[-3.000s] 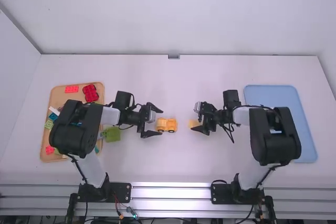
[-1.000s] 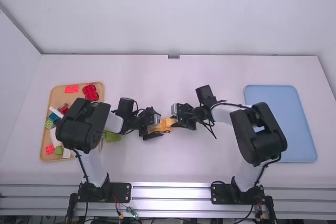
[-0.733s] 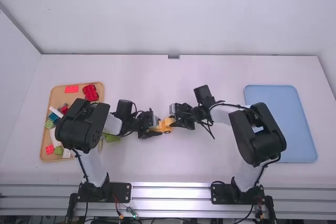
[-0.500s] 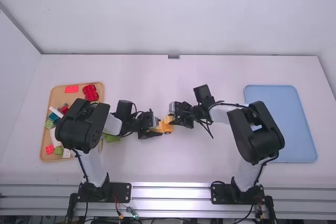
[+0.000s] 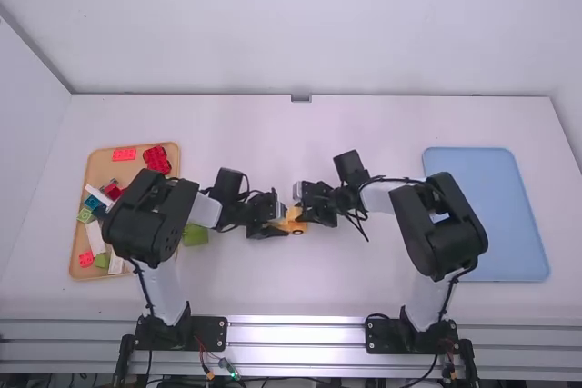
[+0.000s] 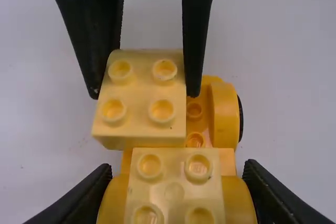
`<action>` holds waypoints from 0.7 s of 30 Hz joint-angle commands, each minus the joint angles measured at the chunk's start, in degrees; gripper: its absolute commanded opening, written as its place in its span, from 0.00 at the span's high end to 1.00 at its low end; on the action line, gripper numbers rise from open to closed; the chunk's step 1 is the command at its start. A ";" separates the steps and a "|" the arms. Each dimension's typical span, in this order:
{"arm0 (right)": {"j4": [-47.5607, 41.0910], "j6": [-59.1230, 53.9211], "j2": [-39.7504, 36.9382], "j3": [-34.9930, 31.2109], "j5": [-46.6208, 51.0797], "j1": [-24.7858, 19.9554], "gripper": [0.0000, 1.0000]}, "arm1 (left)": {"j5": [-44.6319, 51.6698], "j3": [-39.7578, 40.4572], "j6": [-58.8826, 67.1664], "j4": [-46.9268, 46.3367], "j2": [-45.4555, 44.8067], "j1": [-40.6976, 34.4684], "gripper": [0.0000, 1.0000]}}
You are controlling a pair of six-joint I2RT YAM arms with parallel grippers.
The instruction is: Assemble lego blocks to make yellow taxi
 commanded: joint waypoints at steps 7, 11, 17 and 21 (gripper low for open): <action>-0.50 0.63 0.44 0.46 0.90 0.76 1.00 | -0.24 0.81 -1.05 2.67 0.46 -1.22 0.71; -0.76 0.76 -0.15 0.46 0.68 0.68 1.00 | -0.15 0.81 -1.09 3.02 0.46 -1.09 0.71; -0.57 0.98 -3.10 0.46 0.70 0.68 1.00 | 0.00 1.38 -1.44 4.94 3.13 -1.44 0.70; -1.90 0.74 -3.30 0.15 1.16 0.68 1.00 | 1.88 3.65 -4.42 4.81 6.34 -1.62 0.69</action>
